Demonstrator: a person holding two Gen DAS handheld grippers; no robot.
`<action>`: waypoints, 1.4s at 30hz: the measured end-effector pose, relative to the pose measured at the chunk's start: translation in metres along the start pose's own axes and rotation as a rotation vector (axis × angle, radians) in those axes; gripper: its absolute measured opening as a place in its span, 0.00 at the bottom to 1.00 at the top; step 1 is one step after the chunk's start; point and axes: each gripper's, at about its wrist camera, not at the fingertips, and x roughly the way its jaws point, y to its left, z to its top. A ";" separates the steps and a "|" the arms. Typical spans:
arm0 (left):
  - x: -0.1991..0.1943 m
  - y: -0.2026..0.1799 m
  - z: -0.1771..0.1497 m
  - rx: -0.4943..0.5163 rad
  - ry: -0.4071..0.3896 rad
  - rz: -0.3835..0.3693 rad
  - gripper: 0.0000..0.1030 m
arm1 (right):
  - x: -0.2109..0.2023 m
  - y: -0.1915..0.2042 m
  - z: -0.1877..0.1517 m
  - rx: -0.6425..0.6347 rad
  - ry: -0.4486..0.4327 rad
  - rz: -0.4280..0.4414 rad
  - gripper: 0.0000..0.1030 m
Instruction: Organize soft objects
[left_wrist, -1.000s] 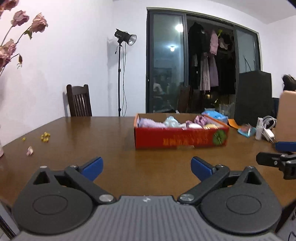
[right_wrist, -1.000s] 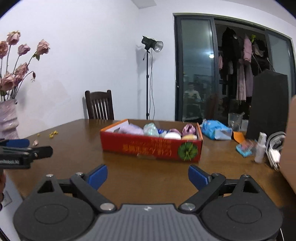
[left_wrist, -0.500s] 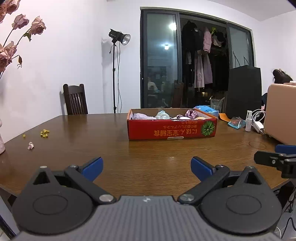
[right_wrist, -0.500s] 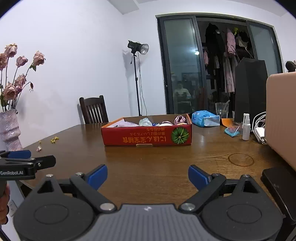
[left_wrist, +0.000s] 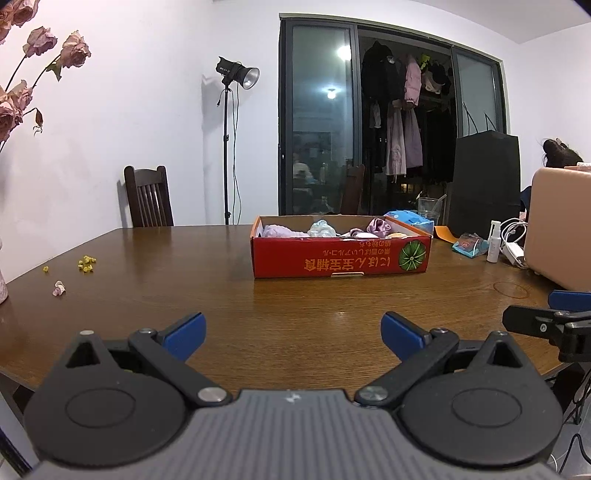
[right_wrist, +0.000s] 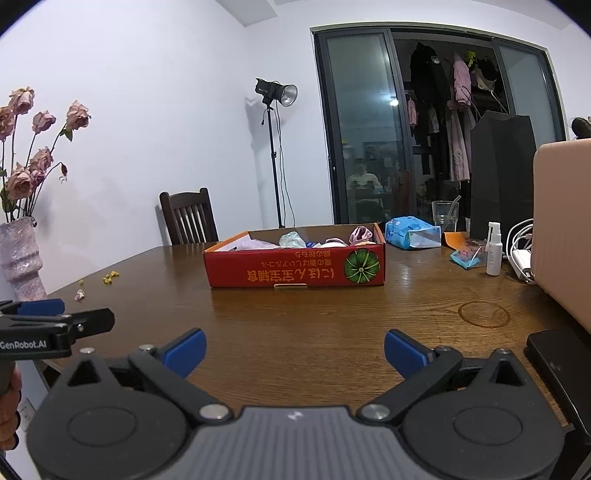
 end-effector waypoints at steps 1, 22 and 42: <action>0.000 0.000 0.000 0.001 0.000 -0.002 1.00 | 0.000 0.000 0.000 -0.001 0.000 -0.001 1.00; 0.001 0.000 0.000 0.006 -0.001 -0.002 1.00 | 0.003 0.000 -0.001 0.010 0.013 -0.003 1.00; 0.000 -0.001 -0.001 0.005 0.001 -0.005 1.00 | 0.003 0.001 -0.003 0.008 0.015 0.004 1.00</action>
